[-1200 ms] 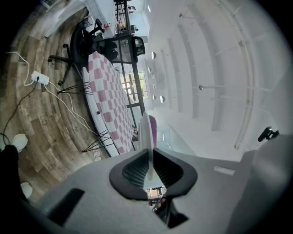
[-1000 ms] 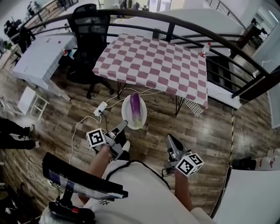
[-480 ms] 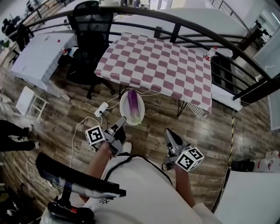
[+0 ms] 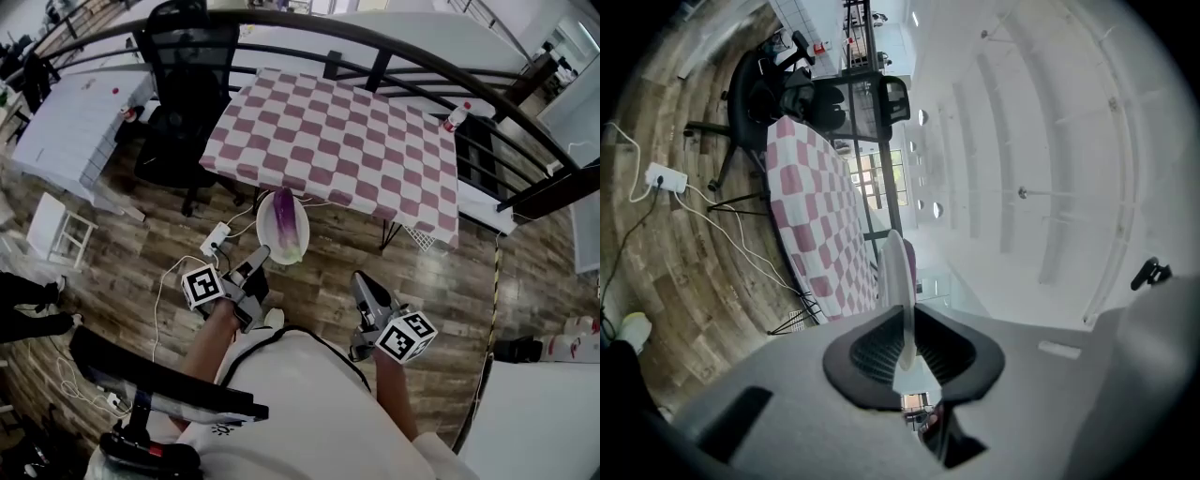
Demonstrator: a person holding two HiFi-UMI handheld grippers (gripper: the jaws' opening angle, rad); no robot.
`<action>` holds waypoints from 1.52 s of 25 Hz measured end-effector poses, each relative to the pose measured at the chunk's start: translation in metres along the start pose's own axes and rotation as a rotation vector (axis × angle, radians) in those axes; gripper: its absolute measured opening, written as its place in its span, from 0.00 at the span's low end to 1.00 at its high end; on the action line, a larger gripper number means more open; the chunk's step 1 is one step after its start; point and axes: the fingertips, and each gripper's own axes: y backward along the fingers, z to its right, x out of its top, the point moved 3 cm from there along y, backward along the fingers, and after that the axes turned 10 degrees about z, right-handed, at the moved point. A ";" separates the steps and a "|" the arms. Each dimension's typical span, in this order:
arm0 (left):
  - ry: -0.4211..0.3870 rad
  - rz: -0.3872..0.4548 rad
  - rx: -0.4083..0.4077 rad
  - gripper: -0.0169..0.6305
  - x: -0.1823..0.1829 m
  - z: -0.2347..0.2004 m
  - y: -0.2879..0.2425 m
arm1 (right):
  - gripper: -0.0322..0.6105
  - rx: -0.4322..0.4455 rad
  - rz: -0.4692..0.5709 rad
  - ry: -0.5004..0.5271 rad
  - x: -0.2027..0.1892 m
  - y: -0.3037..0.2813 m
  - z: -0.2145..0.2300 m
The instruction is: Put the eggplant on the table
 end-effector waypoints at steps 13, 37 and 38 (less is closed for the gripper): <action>0.039 -0.053 -0.018 0.09 0.062 -0.016 -0.033 | 0.06 -0.042 -0.003 0.002 -0.006 -0.070 0.000; 0.045 0.084 0.026 0.09 0.116 -0.032 0.003 | 0.06 0.048 -0.091 -0.020 -0.030 -0.128 -0.014; 0.043 0.096 0.025 0.09 0.119 -0.032 0.002 | 0.06 0.058 -0.097 -0.019 -0.029 -0.133 -0.013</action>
